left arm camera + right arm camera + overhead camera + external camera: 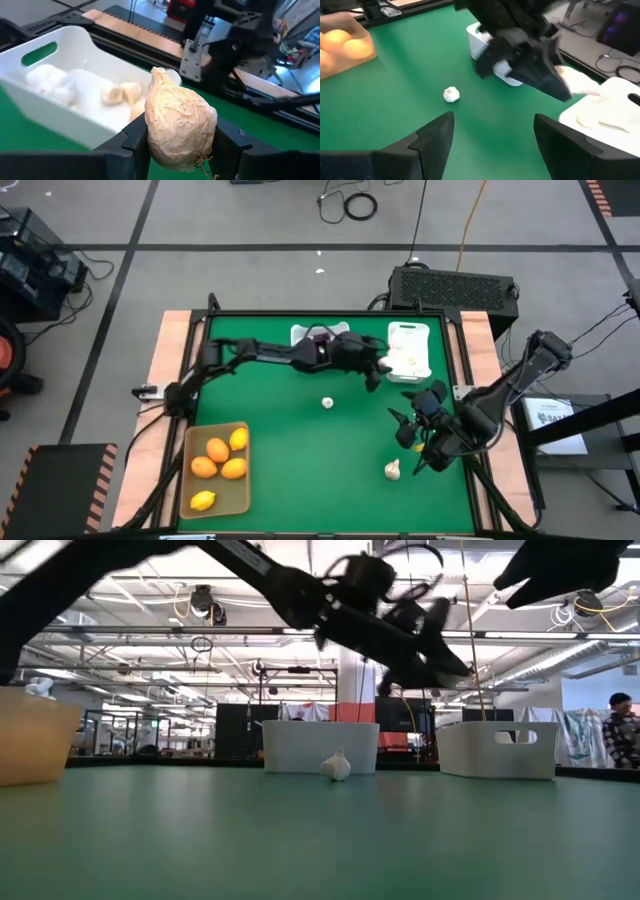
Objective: Sort produce into baskets
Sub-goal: Put the white garlic into the right white bin
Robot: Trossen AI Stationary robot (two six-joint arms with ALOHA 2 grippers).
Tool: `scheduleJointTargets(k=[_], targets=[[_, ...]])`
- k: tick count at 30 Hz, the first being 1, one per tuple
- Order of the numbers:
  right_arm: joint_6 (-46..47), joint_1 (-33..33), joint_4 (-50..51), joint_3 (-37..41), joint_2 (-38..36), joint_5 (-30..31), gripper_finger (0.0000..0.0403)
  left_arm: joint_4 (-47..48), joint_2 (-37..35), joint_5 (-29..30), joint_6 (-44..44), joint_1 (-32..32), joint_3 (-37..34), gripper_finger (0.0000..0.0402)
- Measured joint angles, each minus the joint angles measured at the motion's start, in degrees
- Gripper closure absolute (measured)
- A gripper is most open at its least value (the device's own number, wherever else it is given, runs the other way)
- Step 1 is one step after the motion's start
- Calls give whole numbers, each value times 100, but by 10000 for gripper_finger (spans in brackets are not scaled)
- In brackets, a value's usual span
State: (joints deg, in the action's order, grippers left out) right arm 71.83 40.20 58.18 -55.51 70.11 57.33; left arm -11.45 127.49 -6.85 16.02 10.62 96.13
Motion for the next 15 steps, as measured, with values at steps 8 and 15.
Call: scheduleJointTargets(k=[8,15], targets=[[538,258,597,0,0,19,138,195,1072,-45,11,37,1495,251],[555,342,657,0,0,16,138,505,1389,0,-282,51,2036,238]])
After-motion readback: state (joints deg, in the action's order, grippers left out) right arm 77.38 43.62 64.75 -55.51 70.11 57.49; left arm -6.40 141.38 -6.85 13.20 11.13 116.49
